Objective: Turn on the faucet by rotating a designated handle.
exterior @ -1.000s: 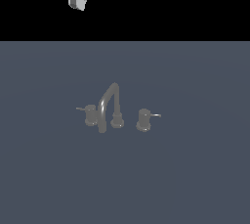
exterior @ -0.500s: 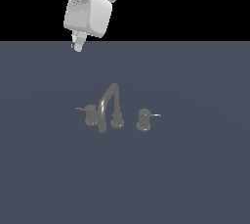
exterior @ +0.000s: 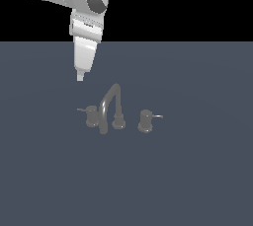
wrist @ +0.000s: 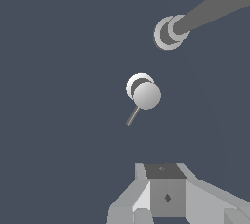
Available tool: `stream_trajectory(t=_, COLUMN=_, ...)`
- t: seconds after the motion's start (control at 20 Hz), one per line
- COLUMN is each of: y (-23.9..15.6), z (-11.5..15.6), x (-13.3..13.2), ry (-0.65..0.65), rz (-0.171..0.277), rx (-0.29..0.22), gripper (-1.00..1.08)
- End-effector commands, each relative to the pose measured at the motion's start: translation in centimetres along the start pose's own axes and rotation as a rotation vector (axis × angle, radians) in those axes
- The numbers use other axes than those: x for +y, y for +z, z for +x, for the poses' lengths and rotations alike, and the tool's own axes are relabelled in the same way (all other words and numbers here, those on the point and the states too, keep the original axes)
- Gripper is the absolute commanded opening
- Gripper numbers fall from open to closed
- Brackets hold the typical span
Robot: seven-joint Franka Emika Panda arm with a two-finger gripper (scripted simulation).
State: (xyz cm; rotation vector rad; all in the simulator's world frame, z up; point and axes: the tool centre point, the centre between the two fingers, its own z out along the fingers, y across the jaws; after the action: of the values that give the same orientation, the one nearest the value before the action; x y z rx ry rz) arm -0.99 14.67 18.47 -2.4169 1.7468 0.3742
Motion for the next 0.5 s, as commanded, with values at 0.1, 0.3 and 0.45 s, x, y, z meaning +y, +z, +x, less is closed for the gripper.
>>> stream_trajectory(t=0.1, y=3.6, z=1.1, x=-1.3, ry=0.143, rz=0.005, rx=0.058, gripper=-1.0)
stream_trajectory(t=0.3, y=6.5, z=2.1, x=-2.2, ry=0.259, rz=0.022, rx=0.12, gripper=-1.0)
stream_trajectory(t=0.45, y=8.1, z=2.8, x=-2.7, ry=0.33, rz=0.039, rx=0.163, gripper=-1.0)
